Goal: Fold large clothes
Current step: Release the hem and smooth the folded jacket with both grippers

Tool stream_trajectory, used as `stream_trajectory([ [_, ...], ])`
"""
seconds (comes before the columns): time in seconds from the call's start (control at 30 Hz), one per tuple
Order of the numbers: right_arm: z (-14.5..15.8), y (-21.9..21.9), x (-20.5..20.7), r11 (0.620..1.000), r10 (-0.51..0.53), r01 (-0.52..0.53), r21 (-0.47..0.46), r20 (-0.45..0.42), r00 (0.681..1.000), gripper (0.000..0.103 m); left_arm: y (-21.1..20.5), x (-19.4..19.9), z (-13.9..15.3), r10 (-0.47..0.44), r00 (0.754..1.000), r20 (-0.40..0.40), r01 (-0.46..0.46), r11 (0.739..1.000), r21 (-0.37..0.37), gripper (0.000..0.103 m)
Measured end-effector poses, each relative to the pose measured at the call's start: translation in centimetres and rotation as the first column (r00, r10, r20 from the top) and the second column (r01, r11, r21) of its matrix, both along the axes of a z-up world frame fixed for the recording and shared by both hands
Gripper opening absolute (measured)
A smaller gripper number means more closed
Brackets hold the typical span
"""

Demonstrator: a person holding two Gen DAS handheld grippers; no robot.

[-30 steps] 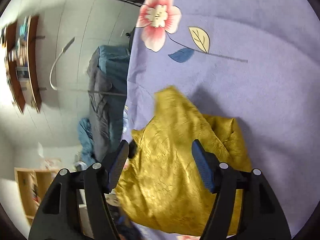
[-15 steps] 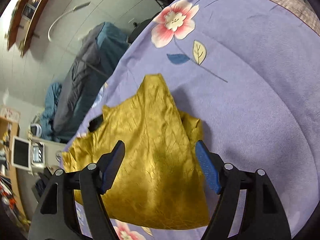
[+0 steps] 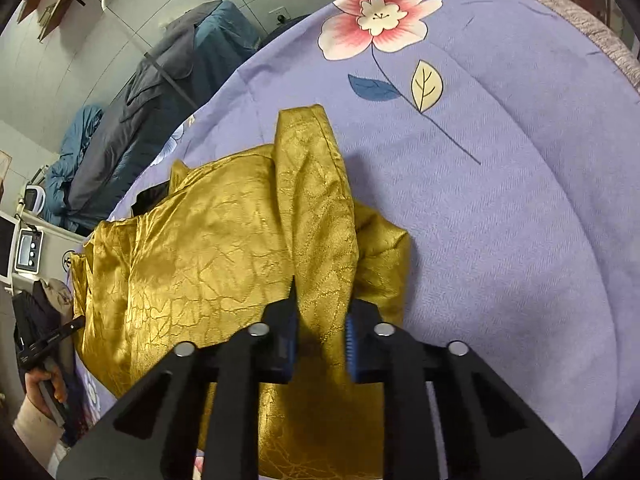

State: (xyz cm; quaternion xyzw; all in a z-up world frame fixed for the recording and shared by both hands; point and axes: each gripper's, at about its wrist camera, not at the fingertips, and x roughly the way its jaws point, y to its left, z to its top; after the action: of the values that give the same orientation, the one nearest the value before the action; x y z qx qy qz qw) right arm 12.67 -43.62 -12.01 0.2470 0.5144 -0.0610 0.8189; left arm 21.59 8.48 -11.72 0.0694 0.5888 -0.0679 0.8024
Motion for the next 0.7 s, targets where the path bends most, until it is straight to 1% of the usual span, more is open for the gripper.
stream_trajectory([
  [0.07,-0.2,0.1,0.2,1.000,-0.004,0.004,-0.025,-0.017,1.000,0.014,-0.7,0.5,-0.2,-0.010,1.000,0.009,0.010,0.999,0.044,0.012],
  [0.1,-0.4,0.2,0.4,0.999,-0.007,0.007,-0.033,-0.026,1.000,0.014,-1.0,0.8,-0.3,-0.014,1.000,0.009,0.013,0.998,0.054,0.012],
  [0.27,-1.2,0.5,1.0,0.999,-0.041,0.039,-0.032,-0.067,0.997,0.015,-1.4,1.7,-0.8,-0.002,1.000,-0.009,0.003,0.998,0.063,0.012],
  [0.3,-1.2,0.6,1.0,0.999,-0.041,0.039,-0.036,-0.070,0.997,0.017,-1.6,1.8,-0.9,-0.001,1.000,-0.012,0.002,0.998,0.064,0.017],
  [0.33,-1.1,0.7,1.1,0.998,-0.039,0.036,-0.042,-0.073,0.997,0.021,-1.7,1.9,-0.8,0.002,1.000,-0.009,-0.001,0.998,0.070,0.019],
  [0.37,-0.9,0.8,1.1,0.998,-0.038,0.034,-0.053,-0.078,0.996,0.031,-1.7,1.9,-0.6,0.006,1.000,0.000,-0.006,0.997,0.077,0.026],
  [0.4,-0.6,1.0,1.1,0.997,-0.038,0.033,-0.063,-0.080,0.996,0.043,-1.7,1.9,-0.5,0.010,1.000,0.007,-0.011,0.997,0.081,0.037],
  [0.43,-0.2,1.1,1.1,0.996,-0.039,0.033,-0.077,-0.074,0.996,0.049,-1.4,1.9,0.0,0.024,0.999,0.026,-0.026,0.996,0.084,0.043],
  [0.47,0.4,1.4,0.8,0.994,-0.039,0.033,-0.101,-0.064,0.997,0.054,-1.2,2.0,0.4,0.040,0.998,0.043,-0.044,0.995,0.093,0.059],
  [0.5,1.0,1.6,0.6,0.991,-0.041,0.034,-0.130,-0.057,0.998,0.056,-1.0,1.9,0.9,0.057,0.996,0.062,-0.062,0.994,0.094,0.068],
  [0.53,1.5,1.7,0.3,0.988,-0.044,0.035,-0.149,-0.053,0.998,0.057,-0.5,1.6,1.8,0.078,0.992,0.099,-0.086,0.993,0.079,0.070],
  [0.6,2.8,2.4,-0.5,0.979,-0.054,0.045,-0.201,-0.037,0.998,0.063,0.1,1.0,3.2,0.111,0.982,0.153,-0.122,0.990,0.065,0.075],
  [0.63,3.6,3.0,-1.0,0.974,-0.053,0.048,-0.221,-0.017,0.998,0.063,0.4,0.3,4.1,0.122,0.976,0.182,-0.133,0.990,0.054,0.075],
  [0.7,4.8,4.1,-1.9,0.968,-0.036,0.036,-0.249,0.007,0.999,0.065,0.3,-0.9,5.2,0.116,0.970,0.215,-0.124,0.992,0.025,0.075],
])
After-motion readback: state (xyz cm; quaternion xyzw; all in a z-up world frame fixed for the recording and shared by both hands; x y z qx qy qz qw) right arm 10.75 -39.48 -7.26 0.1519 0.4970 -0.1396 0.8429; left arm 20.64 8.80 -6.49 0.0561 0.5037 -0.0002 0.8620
